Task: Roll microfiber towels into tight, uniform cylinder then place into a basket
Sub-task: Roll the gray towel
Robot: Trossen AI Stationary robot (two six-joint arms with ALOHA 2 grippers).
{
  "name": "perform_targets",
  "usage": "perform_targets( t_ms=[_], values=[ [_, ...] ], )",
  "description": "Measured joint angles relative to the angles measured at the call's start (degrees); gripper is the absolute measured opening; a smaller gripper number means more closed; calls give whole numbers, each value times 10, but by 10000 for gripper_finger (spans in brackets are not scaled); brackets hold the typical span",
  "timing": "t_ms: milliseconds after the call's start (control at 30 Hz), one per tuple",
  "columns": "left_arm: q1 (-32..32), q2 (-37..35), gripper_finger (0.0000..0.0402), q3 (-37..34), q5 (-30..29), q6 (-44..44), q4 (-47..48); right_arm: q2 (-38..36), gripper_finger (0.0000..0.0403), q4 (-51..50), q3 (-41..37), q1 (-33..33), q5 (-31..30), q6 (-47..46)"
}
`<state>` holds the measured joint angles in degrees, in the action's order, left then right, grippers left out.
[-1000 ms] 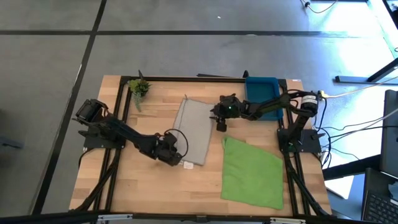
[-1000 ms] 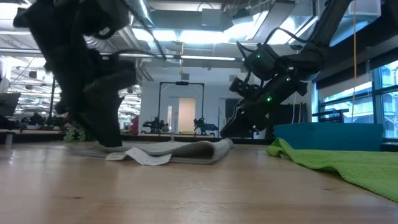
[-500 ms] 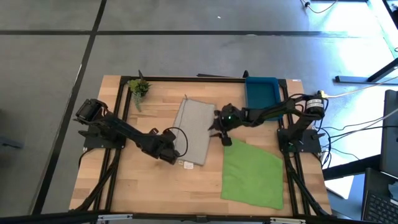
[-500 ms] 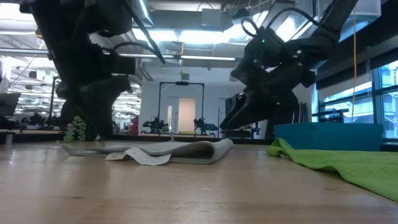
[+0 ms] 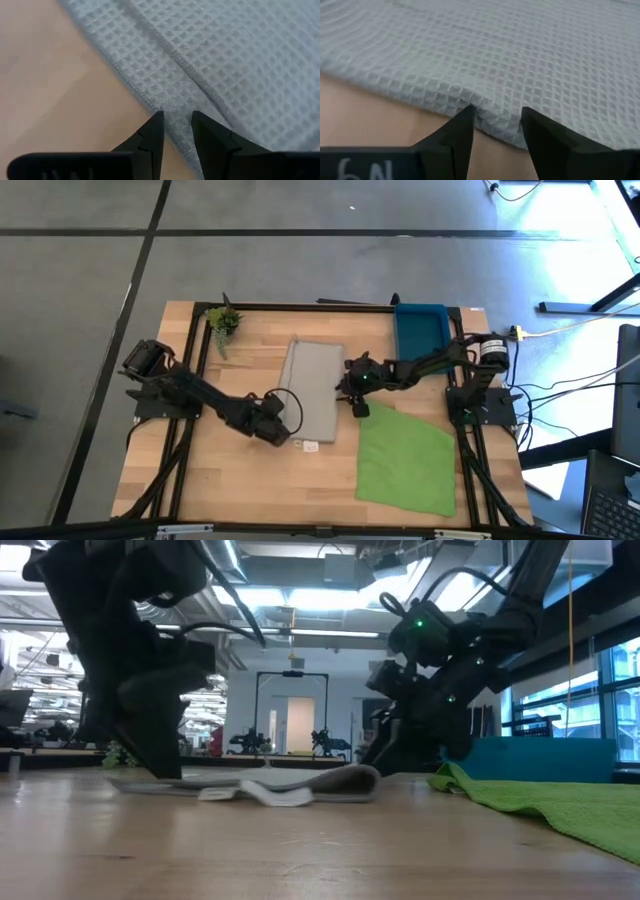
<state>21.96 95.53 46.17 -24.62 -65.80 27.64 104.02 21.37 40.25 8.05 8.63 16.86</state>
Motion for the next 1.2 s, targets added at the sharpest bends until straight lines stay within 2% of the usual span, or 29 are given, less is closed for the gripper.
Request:
perform_targets(
  t_ms=[233,433,767,1000,1200],
  values=[
    [24,0,94,0,1,0,-28,4,168,19,0,15,-1,21],
    [43,-11,94,21,-30,4,9,-22,168,-8,0,7,-3,62],
    [72,-51,94,37,-93,4,50,-69,168,-56,1,-84,4,124],
    [85,-54,94,38,-96,5,49,-68,168,-65,0,-153,5,154],
    [93,-54,94,38,-98,5,48,-51,168,-48,0,-180,5,153]
  ],
)
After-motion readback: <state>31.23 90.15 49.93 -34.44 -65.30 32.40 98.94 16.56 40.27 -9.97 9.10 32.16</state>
